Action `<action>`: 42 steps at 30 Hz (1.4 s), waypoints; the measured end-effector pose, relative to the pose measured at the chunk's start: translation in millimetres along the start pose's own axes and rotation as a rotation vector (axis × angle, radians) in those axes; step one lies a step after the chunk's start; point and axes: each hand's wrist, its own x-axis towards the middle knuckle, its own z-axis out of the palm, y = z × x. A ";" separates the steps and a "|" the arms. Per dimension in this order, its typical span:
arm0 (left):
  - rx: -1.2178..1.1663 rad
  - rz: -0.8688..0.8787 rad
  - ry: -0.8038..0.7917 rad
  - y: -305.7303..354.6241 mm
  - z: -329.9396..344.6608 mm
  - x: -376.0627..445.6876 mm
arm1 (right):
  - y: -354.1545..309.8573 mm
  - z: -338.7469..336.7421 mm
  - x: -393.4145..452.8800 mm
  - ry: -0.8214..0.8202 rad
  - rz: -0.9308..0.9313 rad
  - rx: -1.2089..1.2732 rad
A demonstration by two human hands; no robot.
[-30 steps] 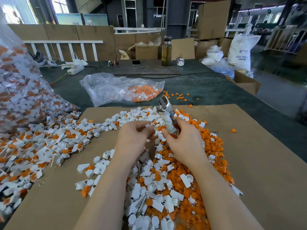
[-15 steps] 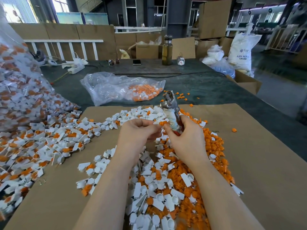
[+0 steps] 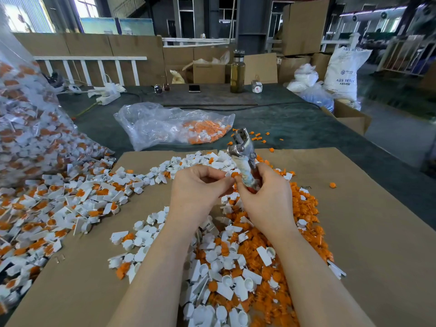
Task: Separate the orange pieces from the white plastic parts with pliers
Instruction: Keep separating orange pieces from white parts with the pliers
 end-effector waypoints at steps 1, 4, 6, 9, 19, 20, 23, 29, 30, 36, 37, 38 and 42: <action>0.039 0.013 0.004 -0.5 -0.1 0.1 | 0.3 0.0 0.1 -0.011 0.003 -0.001; 0.106 0.029 0.013 -1.0 -0.8 0.5 | 1.3 0.4 1.3 -0.047 0.010 -0.023; 0.110 0.026 0.019 -0.6 -0.3 0.5 | 1.3 0.0 1.9 -0.059 0.012 -0.016; 0.119 0.017 0.039 -0.5 0.6 1.1 | 0.8 -0.7 2.1 -0.085 0.015 0.014; 0.118 0.030 0.120 -4.9 -1.7 3.7 | 1.2 -4.1 4.4 -0.209 0.079 0.136; 0.073 0.028 0.119 -5.5 -3.2 4.5 | 1.2 -5.9 5.0 -0.226 0.091 0.156; -0.047 0.036 0.110 -7.2 -8.1 6.0 | 1.5 -11.4 5.7 -0.305 0.118 0.179; -0.124 0.097 0.112 -9.6 -14.0 9.7 | 0.4 -13.7 5.4 -0.455 0.071 0.143; -0.129 0.107 0.108 -9.7 -14.9 10.2 | 0.6 -13.3 5.2 -0.475 0.064 0.131; -0.151 0.155 0.072 -10.6 -19.3 11.7 | 1.2 -12.7 3.9 -0.562 0.044 0.161; -0.156 0.159 0.066 -10.9 -19.7 11.8 | 1.0 -12.9 4.0 -0.576 0.046 0.172; -0.164 0.160 0.060 -11.4 -20.0 12.0 | 0.8 -13.0 4.1 -0.590 0.051 0.179; -0.195 0.163 0.036 -13.0 -21.3 13.1 | -0.3 -12.8 3.8 -0.628 0.062 0.197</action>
